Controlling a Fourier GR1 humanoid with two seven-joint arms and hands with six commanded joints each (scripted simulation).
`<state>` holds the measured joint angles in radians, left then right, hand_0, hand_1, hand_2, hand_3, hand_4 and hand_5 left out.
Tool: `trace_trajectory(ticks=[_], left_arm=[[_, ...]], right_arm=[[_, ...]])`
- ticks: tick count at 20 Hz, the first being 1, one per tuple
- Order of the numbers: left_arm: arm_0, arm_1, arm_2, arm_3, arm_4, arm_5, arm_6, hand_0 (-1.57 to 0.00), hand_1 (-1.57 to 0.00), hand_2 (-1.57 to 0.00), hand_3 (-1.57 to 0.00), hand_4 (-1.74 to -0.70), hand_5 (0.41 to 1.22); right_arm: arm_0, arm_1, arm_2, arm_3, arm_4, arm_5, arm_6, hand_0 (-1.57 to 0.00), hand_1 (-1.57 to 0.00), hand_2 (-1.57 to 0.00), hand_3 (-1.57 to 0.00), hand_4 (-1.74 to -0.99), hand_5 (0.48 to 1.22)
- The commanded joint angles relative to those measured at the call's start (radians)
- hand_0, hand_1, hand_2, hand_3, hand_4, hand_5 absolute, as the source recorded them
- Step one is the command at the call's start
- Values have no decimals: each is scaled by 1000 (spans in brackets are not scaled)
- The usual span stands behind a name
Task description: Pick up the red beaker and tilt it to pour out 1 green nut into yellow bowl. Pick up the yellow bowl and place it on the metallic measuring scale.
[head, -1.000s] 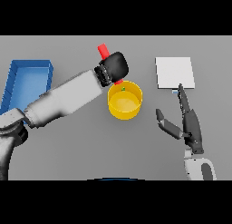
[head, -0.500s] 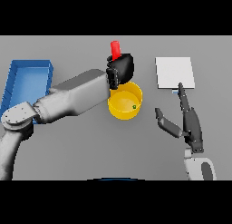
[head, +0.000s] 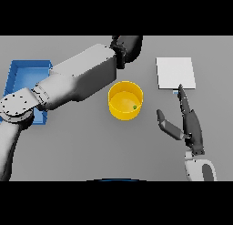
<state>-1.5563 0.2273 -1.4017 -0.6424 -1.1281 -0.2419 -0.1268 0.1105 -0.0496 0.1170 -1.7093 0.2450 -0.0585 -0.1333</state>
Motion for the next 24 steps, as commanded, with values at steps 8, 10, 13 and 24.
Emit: trace_trajectory(ticks=[8, 10, 13, 24], left_arm=[[-165, 112, 312, 309, 297, 96, 67, -1571, -1571, -1571, -1443, -1732, 1221], [-166, 155, 458, 385, 460, 108, 117, -1571, -1571, -1571, -1427, -1735, 1221], [-138, 232, 602, 468, 651, 156, 162, -1571, -1571, -1571, -1394, -1738, 1221], [191, 400, 859, 516, 1147, 406, 379, -1571, -1571, -1571, -1556, -1741, 1221]], right_arm=[[-27, 6, 10, 23, 19, -9, 4, 1, 1, 1, 1, -1152, 652], [-30, 6, 21, 18, 57, -33, 10, 1, 1, 1, 1, -1140, 637], [-32, 5, 15, 21, 30, -17, -10, 1, 1, 1, 1, -1129, 625], [-39, -10, 7, 36, -40, 47, -25, 1, 1, 1, 1, -1165, 672]])
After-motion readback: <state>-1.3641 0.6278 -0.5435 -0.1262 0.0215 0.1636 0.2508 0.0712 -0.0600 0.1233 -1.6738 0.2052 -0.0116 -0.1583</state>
